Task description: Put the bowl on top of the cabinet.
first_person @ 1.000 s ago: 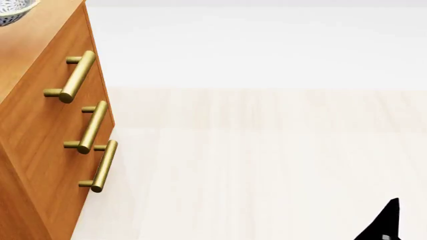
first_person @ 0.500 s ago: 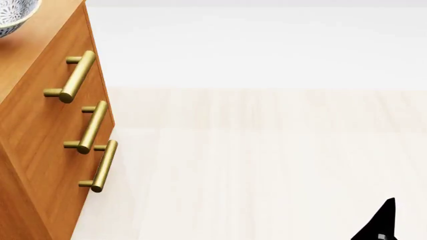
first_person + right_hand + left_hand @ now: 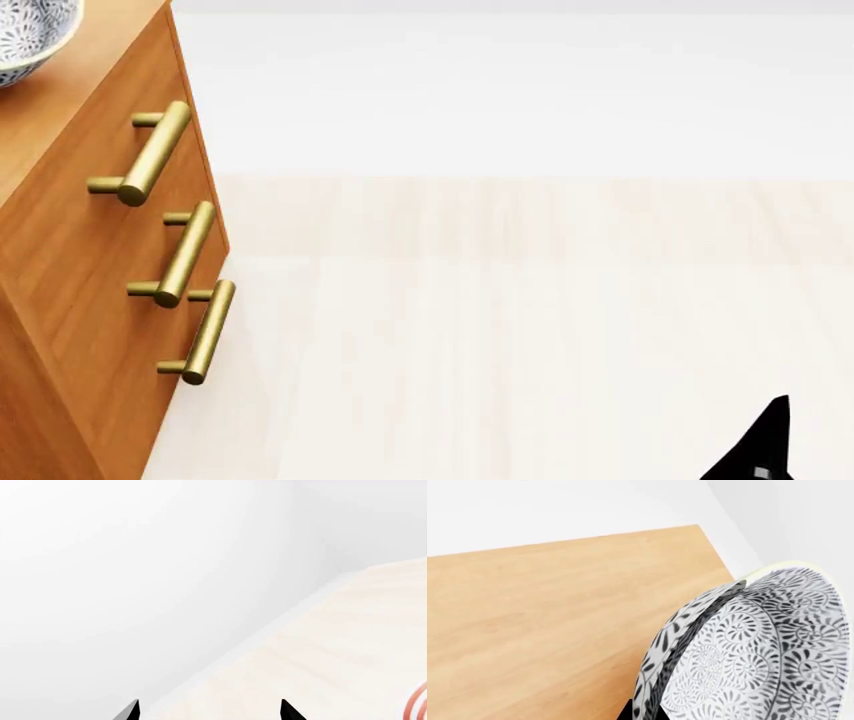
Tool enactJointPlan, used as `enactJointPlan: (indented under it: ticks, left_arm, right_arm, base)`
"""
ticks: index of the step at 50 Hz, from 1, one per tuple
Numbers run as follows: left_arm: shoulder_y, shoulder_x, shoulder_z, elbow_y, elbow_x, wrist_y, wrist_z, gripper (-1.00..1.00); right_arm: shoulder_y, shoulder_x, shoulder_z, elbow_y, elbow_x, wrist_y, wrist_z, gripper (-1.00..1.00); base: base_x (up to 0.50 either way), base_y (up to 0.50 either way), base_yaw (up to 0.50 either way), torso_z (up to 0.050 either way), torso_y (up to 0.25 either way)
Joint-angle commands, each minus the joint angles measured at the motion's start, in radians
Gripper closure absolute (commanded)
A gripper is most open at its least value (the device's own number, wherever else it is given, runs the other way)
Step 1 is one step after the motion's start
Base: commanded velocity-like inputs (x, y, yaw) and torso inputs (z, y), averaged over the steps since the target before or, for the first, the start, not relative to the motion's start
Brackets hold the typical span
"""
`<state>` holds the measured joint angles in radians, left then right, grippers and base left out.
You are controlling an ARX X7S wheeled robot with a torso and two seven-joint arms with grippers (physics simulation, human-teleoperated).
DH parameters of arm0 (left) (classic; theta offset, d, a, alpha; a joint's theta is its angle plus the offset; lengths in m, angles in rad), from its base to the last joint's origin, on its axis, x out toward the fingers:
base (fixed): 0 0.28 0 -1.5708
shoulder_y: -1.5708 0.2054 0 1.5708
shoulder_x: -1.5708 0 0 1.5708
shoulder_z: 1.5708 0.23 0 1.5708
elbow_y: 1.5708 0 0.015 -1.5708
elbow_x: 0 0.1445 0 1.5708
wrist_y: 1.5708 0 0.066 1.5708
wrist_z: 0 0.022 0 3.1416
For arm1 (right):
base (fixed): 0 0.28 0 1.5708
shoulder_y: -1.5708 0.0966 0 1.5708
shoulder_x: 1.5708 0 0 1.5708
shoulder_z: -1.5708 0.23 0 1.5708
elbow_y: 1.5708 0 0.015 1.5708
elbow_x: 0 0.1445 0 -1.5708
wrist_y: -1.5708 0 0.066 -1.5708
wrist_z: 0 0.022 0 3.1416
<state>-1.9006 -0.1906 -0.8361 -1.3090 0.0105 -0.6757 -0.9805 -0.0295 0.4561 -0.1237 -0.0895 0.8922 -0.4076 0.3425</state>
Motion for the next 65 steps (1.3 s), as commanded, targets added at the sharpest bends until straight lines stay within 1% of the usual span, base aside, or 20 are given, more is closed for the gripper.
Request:
enactJointPlan:
  ticks: [1,29,48,50,51,52,53,54,56,58,59,60,62,65]
  left_arm:
    - [0.0,-0.004,0.012,0.0,-0.006,0.012,0.007,-1.0]
    - [-0.023,-0.006,0.039,0.001,-0.005,0.009,-0.006,-1.0]
    - [-0.135,0.008,0.096,0.007,0.02,-0.037,-0.032,-1.0]
    - [-0.131,0.027,0.115,0.069,0.037,-0.073,-0.039,-1.0]
    - [-0.115,0.047,0.113,0.153,0.036,-0.13,-0.04,-1.0]
    - [-0.103,0.058,0.113,0.196,0.036,-0.156,-0.039,-1.0]
    - [-0.093,0.08,0.138,0.276,0.053,-0.207,-0.038,-1.0]
    - [-0.085,0.093,0.137,0.323,0.051,-0.237,-0.034,-1.0]
    - [-0.079,0.11,0.15,0.373,0.054,-0.274,-0.023,-1.0]
    - [-0.076,0.138,0.213,0.462,0.085,-0.334,-0.01,-1.0]
    - [-0.078,0.141,0.234,0.469,0.086,-0.333,0.012,-1.0]
    - [-0.081,0.142,0.245,0.471,0.091,-0.345,0.011,-1.0]
    - [-0.069,0.157,0.247,0.537,0.093,-0.384,0.005,-1.0]
    - [-0.065,0.166,0.288,0.575,0.102,-0.414,0.014,-1.0]
  right_arm:
    - [0.001,-0.001,-0.001,0.003,-0.003,0.001,0.001,-1.0]
    - [-0.002,-0.001,-0.002,-0.003,0.0,0.002,-0.005,-1.0]
    - [-0.072,0.016,0.014,-0.086,0.012,-0.028,-0.016,-1.0]
    - [-0.082,0.019,0.015,-0.097,0.014,-0.032,-0.018,-1.0]
    - [-0.088,0.02,0.016,-0.104,0.013,-0.034,-0.02,-1.0]
    - [-0.088,0.02,0.016,-0.104,0.013,-0.034,-0.02,-1.0]
    - [-0.093,0.021,0.017,-0.11,0.013,-0.036,-0.021,-1.0]
    - [-0.097,0.022,0.017,-0.113,0.014,-0.038,-0.022,-1.0]
    - [-0.103,0.022,0.019,-0.119,0.014,-0.041,-0.023,-1.0]
    - [-0.113,0.023,0.019,-0.13,0.011,-0.046,-0.025,-1.0]
    - [-0.116,0.023,0.019,-0.133,0.011,-0.047,-0.026,-1.0]
    - [-0.119,0.023,0.02,-0.135,0.012,-0.049,-0.028,-1.0]
    - [-0.124,0.024,0.02,-0.141,0.01,-0.052,-0.03,-1.0]
    - [-0.127,0.024,0.018,-0.144,0.009,-0.053,-0.033,-1.0]
  base:
    - [0.0,0.0,0.0,0.0,0.0]
    - [0.0,0.0,0.0,0.0,0.0]
    - [0.0,0.0,0.0,0.0,0.0]
    - [0.0,0.0,0.0,0.0,0.0]
    - [0.0,0.0,0.0,0.0,0.0]
    - [0.0,0.0,0.0,0.0,0.0]
    - [0.0,0.0,0.0,0.0,0.0]
    - [0.0,0.0,0.0,0.0,0.0]
    - [0.0,0.0,0.0,0.0,0.0]
    - [0.0,0.0,0.0,0.0,0.0]
    - [0.0,0.0,0.0,0.0,0.0]
    - [0.0,0.0,0.0,0.0,0.0]
    - [0.0,0.0,0.0,0.0,0.0]
    - [0.0,0.0,0.0,0.0,0.0]
